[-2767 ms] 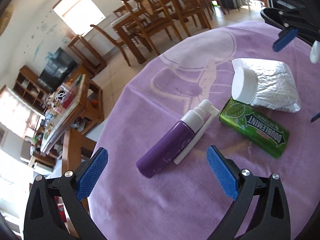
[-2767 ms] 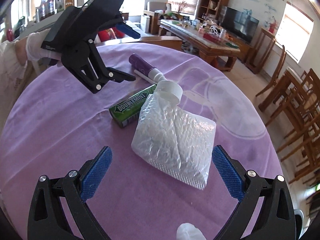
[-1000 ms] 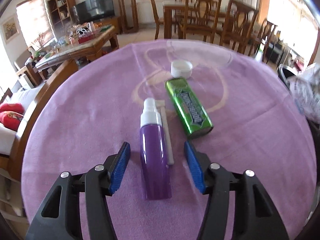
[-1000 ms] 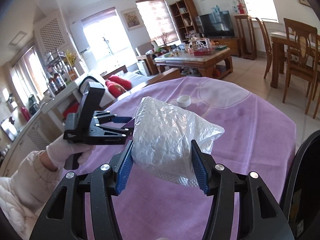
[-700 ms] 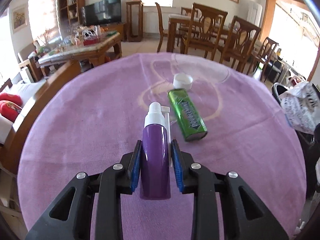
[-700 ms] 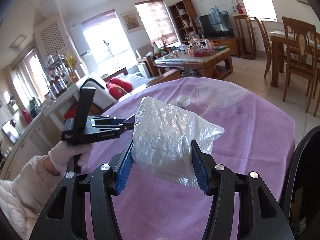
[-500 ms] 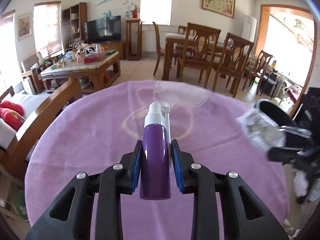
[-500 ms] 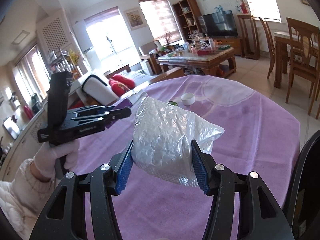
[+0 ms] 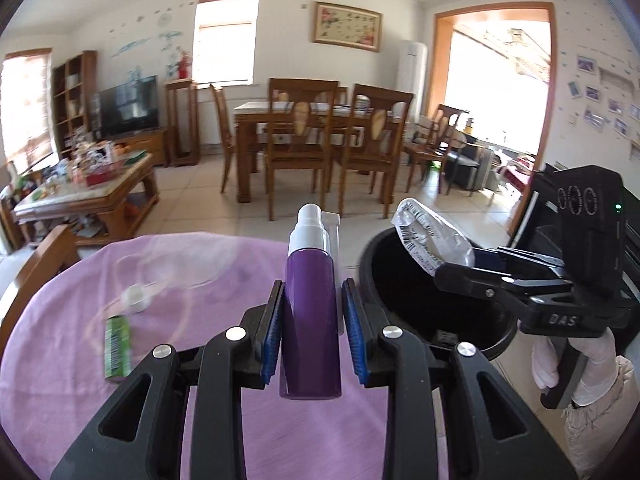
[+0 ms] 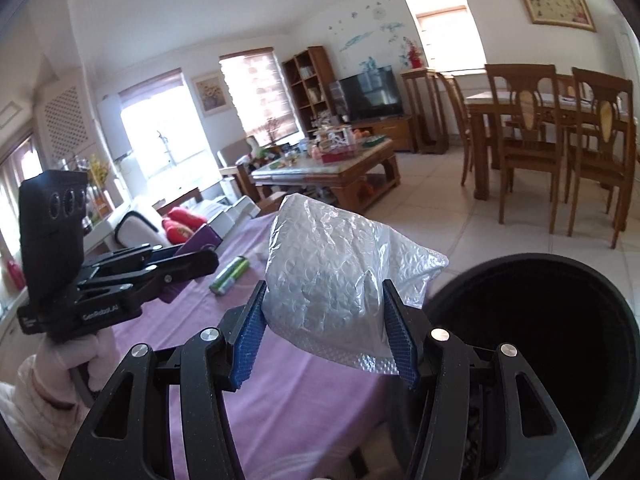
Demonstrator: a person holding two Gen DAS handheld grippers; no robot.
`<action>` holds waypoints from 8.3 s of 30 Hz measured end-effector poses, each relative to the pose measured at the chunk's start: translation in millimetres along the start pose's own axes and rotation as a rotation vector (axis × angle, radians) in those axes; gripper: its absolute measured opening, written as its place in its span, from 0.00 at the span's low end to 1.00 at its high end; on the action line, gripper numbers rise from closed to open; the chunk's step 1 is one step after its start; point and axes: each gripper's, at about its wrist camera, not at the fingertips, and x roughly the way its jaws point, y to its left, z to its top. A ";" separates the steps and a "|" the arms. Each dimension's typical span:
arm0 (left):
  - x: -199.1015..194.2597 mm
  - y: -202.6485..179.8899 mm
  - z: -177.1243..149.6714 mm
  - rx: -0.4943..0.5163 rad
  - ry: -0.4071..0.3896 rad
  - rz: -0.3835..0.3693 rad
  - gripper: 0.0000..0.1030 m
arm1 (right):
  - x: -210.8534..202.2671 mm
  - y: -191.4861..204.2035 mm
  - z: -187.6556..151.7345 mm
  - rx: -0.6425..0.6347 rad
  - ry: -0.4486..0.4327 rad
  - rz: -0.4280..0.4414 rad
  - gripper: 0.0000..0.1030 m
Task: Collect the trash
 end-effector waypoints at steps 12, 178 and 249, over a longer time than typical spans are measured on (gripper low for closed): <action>87.2 -92.0 -1.9 0.081 0.102 -0.184 0.28 | -39.0 -121.5 -60.4 0.135 0.019 -0.199 0.54; 164.8 -99.8 -4.3 0.034 0.284 -0.209 0.30 | -10.7 -149.2 -80.1 0.187 0.086 -0.309 0.36; -103.1 195.4 -104.7 -0.367 -0.112 0.818 0.95 | 154.1 172.0 -13.5 -0.148 -0.229 -0.028 0.95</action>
